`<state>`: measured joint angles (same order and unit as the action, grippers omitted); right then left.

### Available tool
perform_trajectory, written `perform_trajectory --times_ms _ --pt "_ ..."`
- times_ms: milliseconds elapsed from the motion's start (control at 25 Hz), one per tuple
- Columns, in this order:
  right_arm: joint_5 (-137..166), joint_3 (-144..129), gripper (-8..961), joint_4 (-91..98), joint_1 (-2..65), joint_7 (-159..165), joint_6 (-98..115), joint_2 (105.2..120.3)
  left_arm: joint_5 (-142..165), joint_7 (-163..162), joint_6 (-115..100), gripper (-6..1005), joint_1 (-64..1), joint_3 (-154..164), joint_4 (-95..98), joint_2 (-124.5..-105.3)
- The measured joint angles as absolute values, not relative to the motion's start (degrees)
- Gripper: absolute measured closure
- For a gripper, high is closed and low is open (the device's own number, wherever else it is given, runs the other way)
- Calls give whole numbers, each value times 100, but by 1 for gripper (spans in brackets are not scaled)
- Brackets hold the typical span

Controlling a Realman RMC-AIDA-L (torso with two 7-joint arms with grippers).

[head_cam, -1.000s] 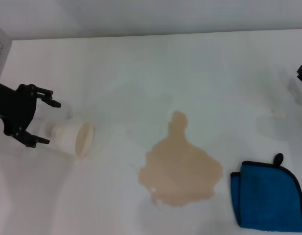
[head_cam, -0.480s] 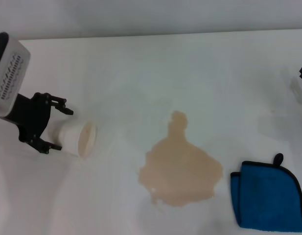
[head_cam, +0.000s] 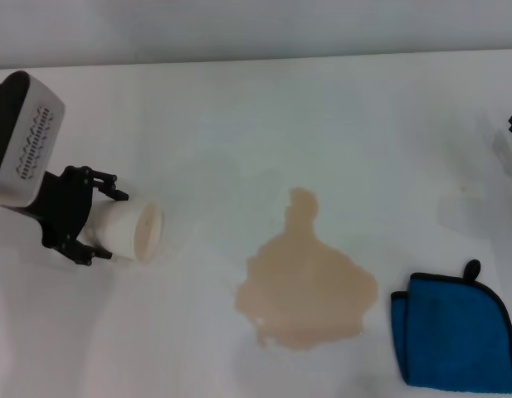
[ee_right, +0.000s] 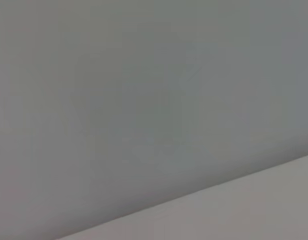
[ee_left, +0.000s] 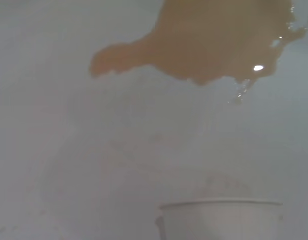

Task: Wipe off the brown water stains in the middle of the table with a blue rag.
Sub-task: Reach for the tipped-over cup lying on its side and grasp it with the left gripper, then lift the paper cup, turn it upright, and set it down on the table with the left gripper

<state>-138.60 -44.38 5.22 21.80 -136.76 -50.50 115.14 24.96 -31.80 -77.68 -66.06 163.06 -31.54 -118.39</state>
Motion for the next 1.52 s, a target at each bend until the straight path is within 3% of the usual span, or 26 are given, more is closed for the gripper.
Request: perform_trajectory --times_ms 520,960,1000,1160,1320,1520 --pt "-13860 -4439 160 528 2180 -13676 -5049 11514 2197 -3234 -7737 258 -6529 16305 -3074 -11837" --pt "-13860 -4438 160 597 2179 -13676 -5044 11513 443 -3412 -8492 313 -6269 16304 -3566 -11655" --pt "-13860 -4439 160 603 2179 -13676 -5044 11514 -498 -3385 -8662 317 -5931 16303 -3587 -11616" --pt "-13860 -4438 160 656 2180 -13676 -5044 11507 -1372 -3358 -8764 335 -5571 16303 -3528 -11619" --pt "-13843 -4438 160 674 2179 -13677 -5044 11504 -3088 -3082 -8669 333 -4690 16298 -3087 -11790" --pt "-13819 -4439 160 686 2180 -13751 -5045 11505 -4596 -2633 -8605 335 -3762 16295 -2142 -11836"
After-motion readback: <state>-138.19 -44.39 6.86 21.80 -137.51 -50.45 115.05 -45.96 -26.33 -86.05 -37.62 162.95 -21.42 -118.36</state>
